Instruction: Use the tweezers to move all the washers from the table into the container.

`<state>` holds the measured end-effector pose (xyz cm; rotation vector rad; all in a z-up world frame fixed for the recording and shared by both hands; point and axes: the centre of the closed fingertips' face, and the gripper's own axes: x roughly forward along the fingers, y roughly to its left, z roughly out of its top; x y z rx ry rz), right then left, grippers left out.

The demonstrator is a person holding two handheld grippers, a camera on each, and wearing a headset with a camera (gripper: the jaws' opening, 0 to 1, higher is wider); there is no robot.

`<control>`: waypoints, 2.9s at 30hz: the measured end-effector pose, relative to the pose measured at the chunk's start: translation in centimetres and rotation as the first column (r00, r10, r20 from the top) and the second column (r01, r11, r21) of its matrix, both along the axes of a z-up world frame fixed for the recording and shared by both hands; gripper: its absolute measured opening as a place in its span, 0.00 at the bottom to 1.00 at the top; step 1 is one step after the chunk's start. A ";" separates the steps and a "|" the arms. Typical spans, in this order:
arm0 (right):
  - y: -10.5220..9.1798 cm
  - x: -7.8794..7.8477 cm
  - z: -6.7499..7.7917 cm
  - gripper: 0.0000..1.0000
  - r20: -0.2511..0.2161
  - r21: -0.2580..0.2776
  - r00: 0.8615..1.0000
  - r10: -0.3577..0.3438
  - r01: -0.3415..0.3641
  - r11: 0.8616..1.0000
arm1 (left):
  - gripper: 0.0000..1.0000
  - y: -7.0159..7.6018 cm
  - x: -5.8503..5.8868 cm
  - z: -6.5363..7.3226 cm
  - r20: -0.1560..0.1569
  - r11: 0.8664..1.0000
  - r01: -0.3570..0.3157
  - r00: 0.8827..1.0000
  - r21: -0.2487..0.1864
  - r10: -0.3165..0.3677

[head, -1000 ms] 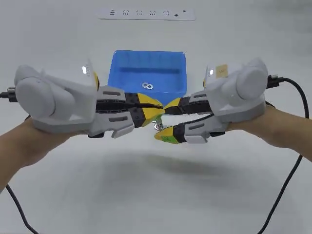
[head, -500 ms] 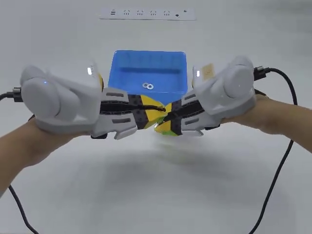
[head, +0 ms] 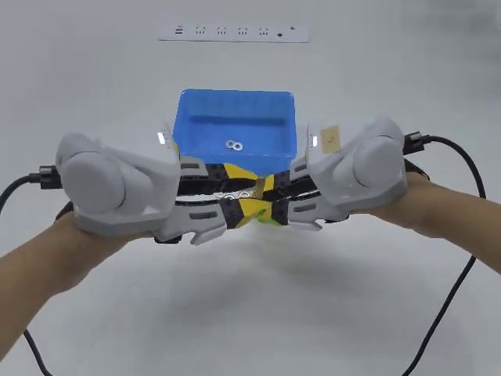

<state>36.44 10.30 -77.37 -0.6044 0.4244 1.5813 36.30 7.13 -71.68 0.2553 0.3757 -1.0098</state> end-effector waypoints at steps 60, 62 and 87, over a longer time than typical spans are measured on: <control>4.3 10.3 2.6 0.10 0.040 -0.041 0.990 -0.132 0.134 0.990 | 1.00 11.9 -4.0 2.8 -0.029 0.938 -0.323 0.946 -0.128 0.322; 4.3 10.6 1.7 0.10 0.040 -0.058 0.991 -0.128 0.130 0.990 | 1.00 12.3 -4.1 2.5 -0.039 0.935 -0.334 0.943 -0.122 0.332; 3.7 11.2 3.1 0.10 0.059 -0.047 0.986 -0.155 0.157 0.986 | 0.99 11.9 -2.7 3.3 -0.054 0.919 -0.361 0.932 -0.156 0.357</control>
